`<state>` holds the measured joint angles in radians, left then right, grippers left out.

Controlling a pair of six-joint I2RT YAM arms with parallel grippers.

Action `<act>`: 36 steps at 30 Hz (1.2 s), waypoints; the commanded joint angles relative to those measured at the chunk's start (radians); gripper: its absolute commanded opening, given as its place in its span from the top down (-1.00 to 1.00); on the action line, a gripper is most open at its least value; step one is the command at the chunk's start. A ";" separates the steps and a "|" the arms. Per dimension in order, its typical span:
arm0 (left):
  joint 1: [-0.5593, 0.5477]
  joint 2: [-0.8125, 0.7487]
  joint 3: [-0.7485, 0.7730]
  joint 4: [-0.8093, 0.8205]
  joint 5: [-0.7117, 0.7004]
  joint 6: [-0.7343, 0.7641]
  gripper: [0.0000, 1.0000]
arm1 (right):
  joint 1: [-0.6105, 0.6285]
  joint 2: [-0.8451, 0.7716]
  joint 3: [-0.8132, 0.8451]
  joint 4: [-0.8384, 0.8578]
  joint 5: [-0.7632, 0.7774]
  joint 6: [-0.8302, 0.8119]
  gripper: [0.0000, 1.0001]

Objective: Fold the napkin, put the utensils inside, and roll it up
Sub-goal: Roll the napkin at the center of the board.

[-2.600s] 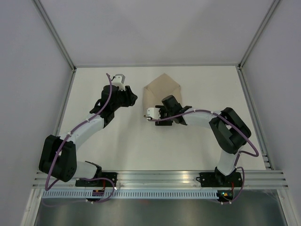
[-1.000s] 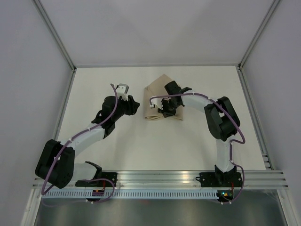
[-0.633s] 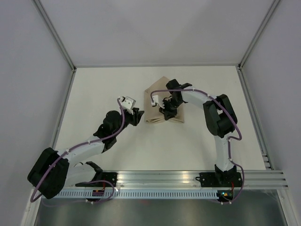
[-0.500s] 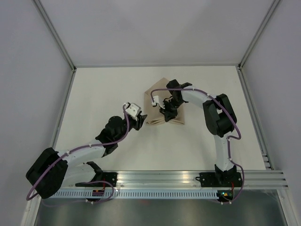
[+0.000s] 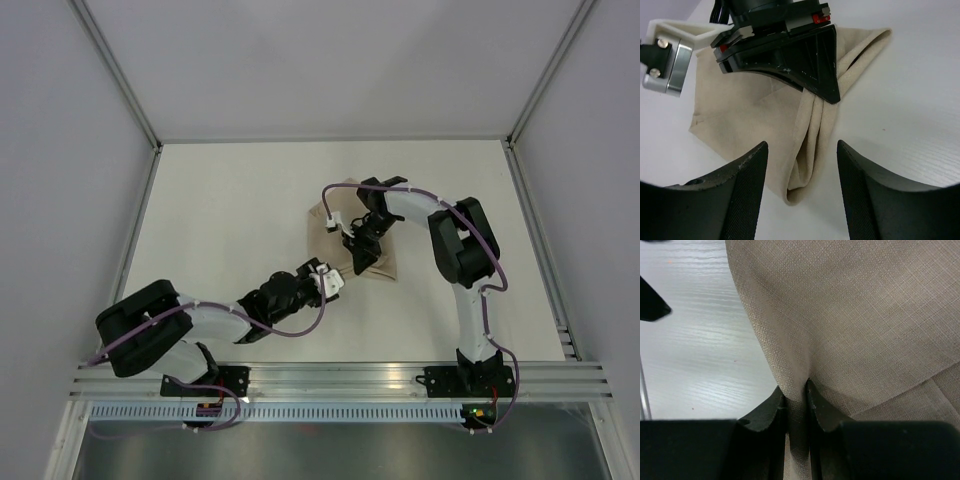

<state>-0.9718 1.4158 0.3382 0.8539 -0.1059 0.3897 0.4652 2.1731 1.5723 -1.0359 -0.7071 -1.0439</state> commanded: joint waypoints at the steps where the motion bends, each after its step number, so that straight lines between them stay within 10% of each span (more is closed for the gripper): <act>1: -0.030 0.054 0.067 0.106 -0.003 0.127 -0.26 | -0.003 0.109 -0.060 -0.084 0.086 -0.042 0.79; 36: -0.148 0.399 0.304 -0.167 -0.011 0.370 -0.19 | -0.011 0.137 -0.026 -0.101 0.084 -0.022 0.81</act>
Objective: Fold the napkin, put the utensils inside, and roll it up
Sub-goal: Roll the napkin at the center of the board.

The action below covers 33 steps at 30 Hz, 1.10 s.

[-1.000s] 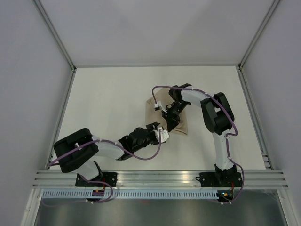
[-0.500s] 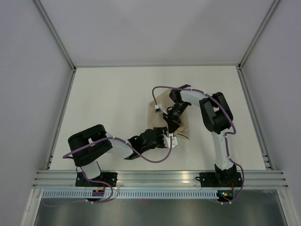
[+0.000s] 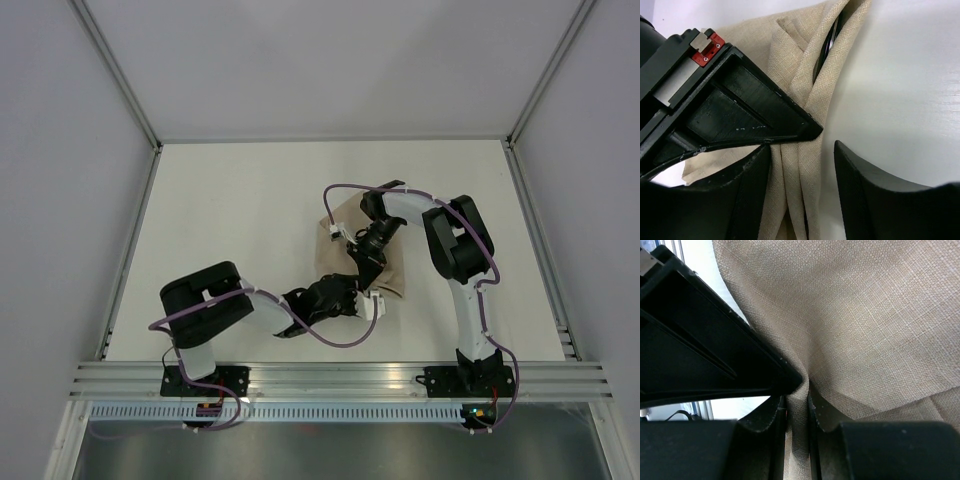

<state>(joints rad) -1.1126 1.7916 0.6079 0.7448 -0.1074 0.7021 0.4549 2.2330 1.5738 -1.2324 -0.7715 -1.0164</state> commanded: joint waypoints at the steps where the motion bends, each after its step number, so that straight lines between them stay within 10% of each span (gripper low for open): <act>1: -0.007 0.035 0.039 -0.068 -0.015 0.057 -0.15 | -0.001 0.079 -0.028 0.094 0.149 -0.053 0.81; 18: 0.000 0.071 0.139 -0.280 -0.003 0.013 0.95 | -0.001 0.030 -0.060 0.129 0.149 -0.030 0.68; 33: 0.054 0.028 0.227 -0.498 0.141 -0.122 0.95 | -0.024 -0.282 -0.216 0.350 0.208 0.189 -0.23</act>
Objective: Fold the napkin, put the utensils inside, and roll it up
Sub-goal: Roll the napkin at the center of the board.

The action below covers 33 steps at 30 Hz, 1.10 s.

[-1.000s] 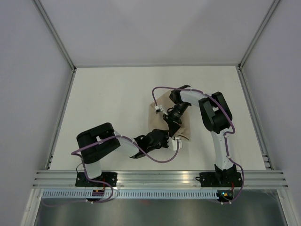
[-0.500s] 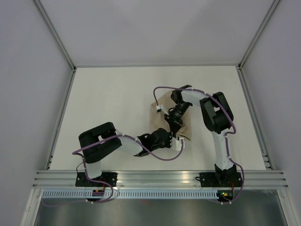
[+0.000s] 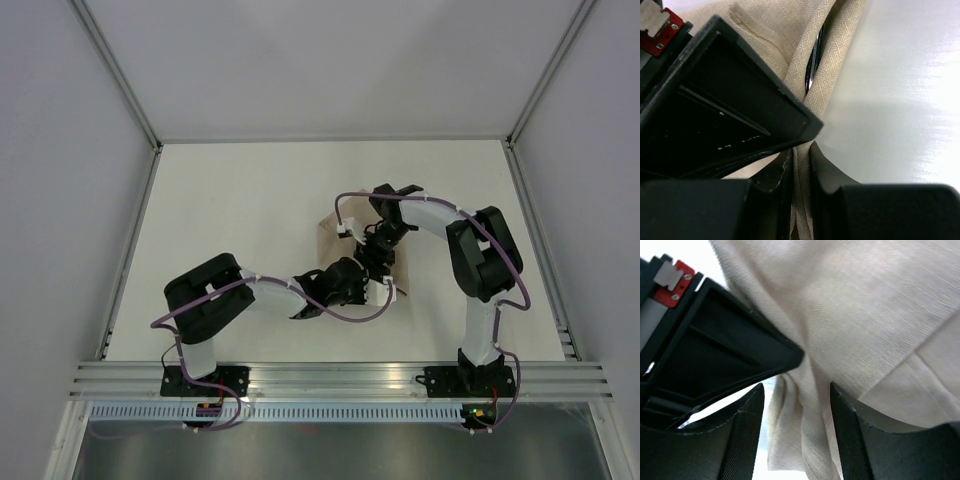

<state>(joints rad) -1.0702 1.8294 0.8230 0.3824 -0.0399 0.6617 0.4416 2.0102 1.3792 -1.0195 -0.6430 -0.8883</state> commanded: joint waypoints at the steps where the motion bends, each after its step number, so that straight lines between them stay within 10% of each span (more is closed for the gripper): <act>1: 0.018 -0.010 0.021 -0.146 0.080 -0.088 0.95 | -0.012 -0.079 -0.038 0.175 0.091 0.077 -0.24; 19: 0.144 0.043 0.168 -0.364 0.363 -0.243 0.95 | -0.254 -0.347 -0.235 0.522 0.105 0.321 -0.27; 33: 0.294 0.171 0.344 -0.526 0.732 -0.364 0.95 | -0.273 -0.754 -0.613 0.654 -0.044 0.120 -0.31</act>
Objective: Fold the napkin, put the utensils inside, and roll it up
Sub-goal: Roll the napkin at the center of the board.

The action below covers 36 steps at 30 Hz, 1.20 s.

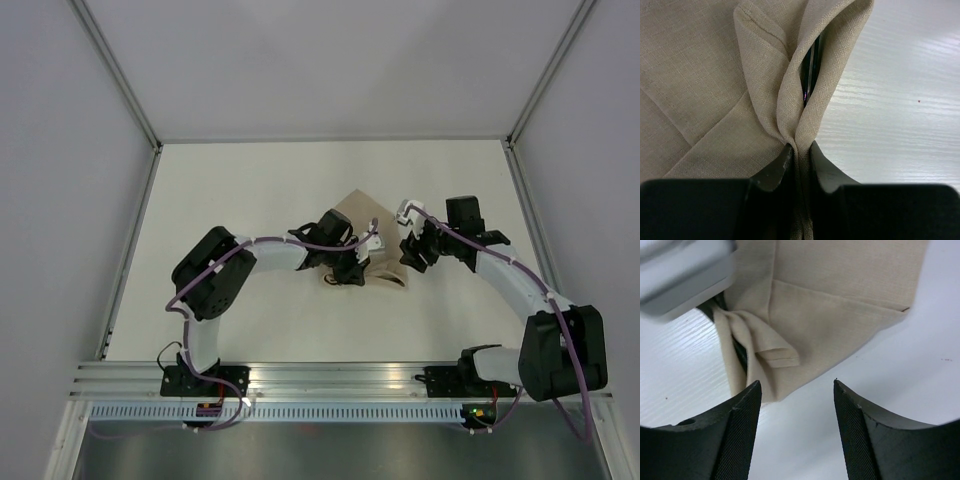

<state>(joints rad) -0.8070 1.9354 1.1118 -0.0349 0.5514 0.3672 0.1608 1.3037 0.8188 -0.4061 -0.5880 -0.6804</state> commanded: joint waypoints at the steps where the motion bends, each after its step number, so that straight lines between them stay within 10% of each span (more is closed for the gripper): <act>1: 0.038 0.074 0.068 -0.118 0.156 -0.074 0.95 | 0.014 -0.055 -0.064 0.044 -0.098 -0.099 -0.31; 19: 0.170 0.280 0.246 -0.276 0.449 -0.143 0.95 | 0.466 -0.109 -0.293 0.354 0.267 -0.169 -0.24; 36: 0.184 0.378 0.364 -0.461 0.490 -0.088 0.95 | 0.543 0.057 -0.357 0.639 0.439 -0.225 -0.22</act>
<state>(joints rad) -0.6247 2.2562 1.4677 -0.3920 1.0843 0.2260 0.6987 1.3342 0.4534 0.1566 -0.1734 -0.8818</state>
